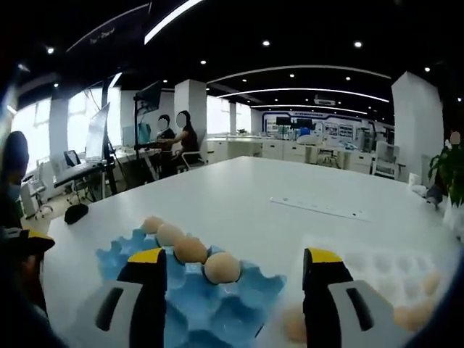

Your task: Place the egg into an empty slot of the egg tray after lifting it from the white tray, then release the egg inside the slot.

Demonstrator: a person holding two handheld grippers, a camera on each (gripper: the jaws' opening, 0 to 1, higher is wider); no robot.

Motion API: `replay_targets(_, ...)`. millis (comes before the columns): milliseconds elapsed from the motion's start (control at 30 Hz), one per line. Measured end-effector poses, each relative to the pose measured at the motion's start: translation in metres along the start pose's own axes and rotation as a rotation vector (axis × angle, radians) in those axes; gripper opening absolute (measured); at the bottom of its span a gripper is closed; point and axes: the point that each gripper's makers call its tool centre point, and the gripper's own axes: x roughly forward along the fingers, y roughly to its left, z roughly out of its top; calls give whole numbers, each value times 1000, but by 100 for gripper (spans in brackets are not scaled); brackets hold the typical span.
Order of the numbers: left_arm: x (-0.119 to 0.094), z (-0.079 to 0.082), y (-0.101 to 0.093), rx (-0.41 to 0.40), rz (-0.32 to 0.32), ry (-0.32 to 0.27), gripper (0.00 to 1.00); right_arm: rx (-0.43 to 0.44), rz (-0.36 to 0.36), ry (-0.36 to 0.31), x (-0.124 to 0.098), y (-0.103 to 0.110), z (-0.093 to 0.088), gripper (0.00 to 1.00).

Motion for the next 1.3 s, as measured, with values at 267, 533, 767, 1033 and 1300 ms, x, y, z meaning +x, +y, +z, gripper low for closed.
replay_targets(267,-2,-2,2,-5,3,0,100,14,-10,-22,-18,-6,2,84)
replay_targets(533,-3,-4,3,-4,10,7,100,26,-44,-16,-23,-21,-2,83)
replay_targets(767,-2,-3,3,-4,10,5,100,43,-80,-9,-30,-41,-10,83)
replay_targets(1033,0,-2,1,-3,7,4,100,49,-120,-2,-39,-65,-17,83)
replay_targets(1300,0,0,0,-2,16,1,100,69,-175,6,-55,-96,-24,82)
